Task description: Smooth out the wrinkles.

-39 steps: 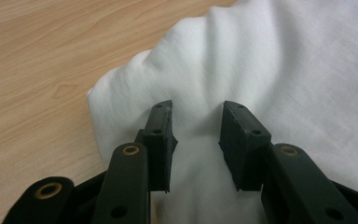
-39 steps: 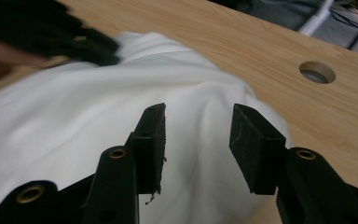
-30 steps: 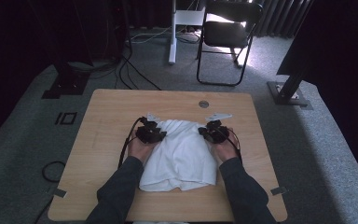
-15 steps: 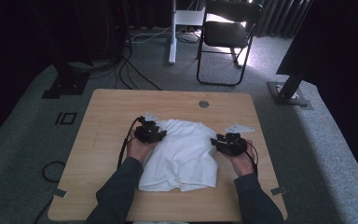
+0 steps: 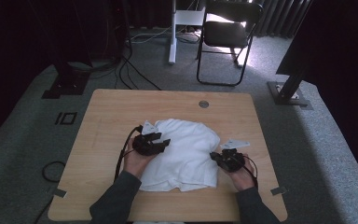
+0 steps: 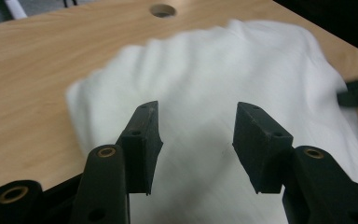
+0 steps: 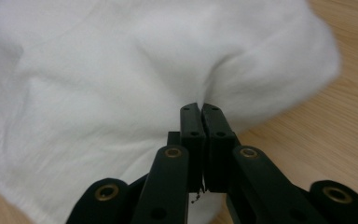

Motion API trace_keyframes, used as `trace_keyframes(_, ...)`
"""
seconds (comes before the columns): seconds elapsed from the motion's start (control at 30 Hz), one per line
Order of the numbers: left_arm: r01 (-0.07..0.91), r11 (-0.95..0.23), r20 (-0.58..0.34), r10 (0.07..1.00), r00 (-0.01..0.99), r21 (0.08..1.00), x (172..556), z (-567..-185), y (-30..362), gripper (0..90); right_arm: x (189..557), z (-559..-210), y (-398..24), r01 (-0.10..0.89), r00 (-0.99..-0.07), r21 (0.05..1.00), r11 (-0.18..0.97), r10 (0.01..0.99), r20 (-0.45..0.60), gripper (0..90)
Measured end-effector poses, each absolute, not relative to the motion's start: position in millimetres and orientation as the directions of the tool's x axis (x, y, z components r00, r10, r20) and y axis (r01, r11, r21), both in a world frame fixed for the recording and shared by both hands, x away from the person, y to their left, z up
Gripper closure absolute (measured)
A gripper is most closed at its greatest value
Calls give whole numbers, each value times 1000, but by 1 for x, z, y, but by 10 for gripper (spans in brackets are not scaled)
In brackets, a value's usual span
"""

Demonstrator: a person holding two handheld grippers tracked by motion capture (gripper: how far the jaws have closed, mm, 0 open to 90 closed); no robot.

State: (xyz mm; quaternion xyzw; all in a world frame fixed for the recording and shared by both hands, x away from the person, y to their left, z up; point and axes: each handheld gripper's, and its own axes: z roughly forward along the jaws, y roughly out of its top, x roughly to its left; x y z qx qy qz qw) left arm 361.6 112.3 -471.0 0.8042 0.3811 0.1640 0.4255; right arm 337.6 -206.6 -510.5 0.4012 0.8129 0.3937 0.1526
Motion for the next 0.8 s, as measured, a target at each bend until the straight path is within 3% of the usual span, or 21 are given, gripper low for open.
trace_keyframes(0.2, 478, -369, -63, 736, 674, 797, 336, -487, 110, 508, 331, -528, -225, 580, -616, 736, 349, 779, 116, 887)
trace_keyframes(0.47, 503, -382, -40, 765, 643, 775, 323, -517, 106, 492, 346, -545, -210, 611, -601, 685, 398, 796, 74, 877)
trace_keyframes(0.8, 527, -353, -28, 811, 584, 773, 329, -522, 111, 507, 378, -549, -187, 617, -574, 676, 403, 818, 36, 874)
